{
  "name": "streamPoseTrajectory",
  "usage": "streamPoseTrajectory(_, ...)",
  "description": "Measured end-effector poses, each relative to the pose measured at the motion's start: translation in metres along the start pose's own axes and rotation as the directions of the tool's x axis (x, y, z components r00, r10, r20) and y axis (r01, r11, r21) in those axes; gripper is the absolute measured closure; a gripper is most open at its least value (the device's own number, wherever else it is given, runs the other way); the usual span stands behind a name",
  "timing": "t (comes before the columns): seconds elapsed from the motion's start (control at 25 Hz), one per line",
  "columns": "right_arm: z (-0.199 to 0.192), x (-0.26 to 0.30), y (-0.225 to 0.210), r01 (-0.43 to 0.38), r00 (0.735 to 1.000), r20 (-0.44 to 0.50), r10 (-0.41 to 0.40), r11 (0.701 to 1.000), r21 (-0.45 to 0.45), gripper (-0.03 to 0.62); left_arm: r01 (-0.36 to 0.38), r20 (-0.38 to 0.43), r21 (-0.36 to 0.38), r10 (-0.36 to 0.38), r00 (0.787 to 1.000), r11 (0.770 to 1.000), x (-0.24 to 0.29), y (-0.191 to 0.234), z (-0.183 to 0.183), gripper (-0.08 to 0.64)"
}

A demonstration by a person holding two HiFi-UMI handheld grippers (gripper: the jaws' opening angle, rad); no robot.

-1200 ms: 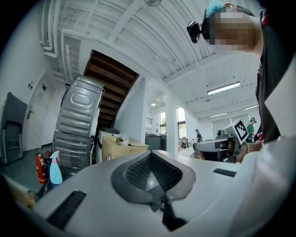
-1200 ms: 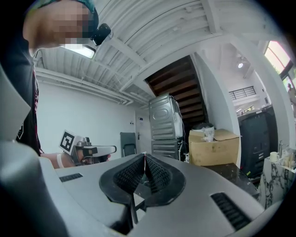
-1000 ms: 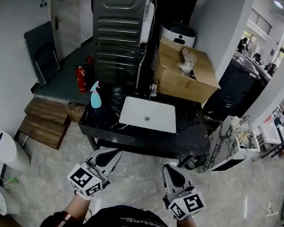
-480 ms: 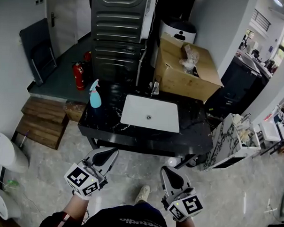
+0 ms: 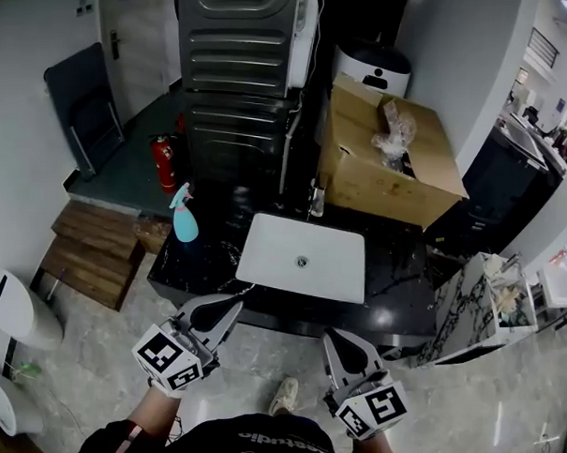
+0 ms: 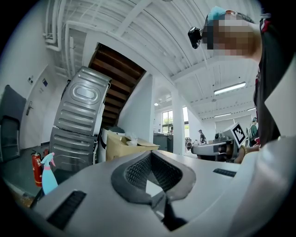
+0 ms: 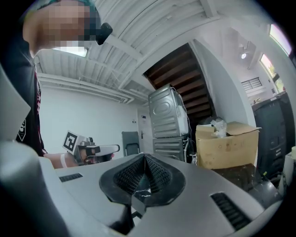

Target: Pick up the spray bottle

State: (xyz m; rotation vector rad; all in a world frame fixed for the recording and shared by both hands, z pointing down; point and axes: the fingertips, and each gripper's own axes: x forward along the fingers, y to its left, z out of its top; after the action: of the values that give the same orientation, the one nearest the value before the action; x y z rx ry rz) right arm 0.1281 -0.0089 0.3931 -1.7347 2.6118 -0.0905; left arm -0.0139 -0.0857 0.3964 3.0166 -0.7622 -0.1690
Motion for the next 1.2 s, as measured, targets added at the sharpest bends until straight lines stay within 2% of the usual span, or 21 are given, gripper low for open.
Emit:
streamPoseTrajectory(0.28,0.028,0.049,-0.086,-0.063,0.997,0.034,0.063,0.998,0.0,0.554,-0.001,0.002,0.034,0.001,1.0,0.999,0.098,0.028,0.014,0.545)
streamPoseTrajectory(0.52,0.026,0.079,-0.125,-0.096,0.995,0.019,0.096,0.995,0.022,0.554,0.008,-0.012,0.055,-0.008,1.0,0.998,0.142,0.039,0.011,0.545)
streamPoseTrajectory(0.8,0.024,0.119,-0.133,-0.1,0.995,0.005,0.1,0.994,0.033,0.554,-0.011,-0.026,0.043,0.012,1.0,0.999,0.152,0.085,0.005,0.543)
streamPoseTrajectory(1.0,0.026,0.147,-0.121,-0.095,0.995,0.004,0.095,0.995,0.024,0.554,-0.055,-0.022,0.048,0.057,0.998,0.997,0.141,0.129,0.004,0.543)
streamPoseTrajectory(1.2,0.022,0.178,-0.1,-0.104,0.995,-0.012,0.104,0.994,0.02,0.554,-0.064,-0.016,0.066,0.066,0.998,0.996,0.121,0.17,0.005,0.543)
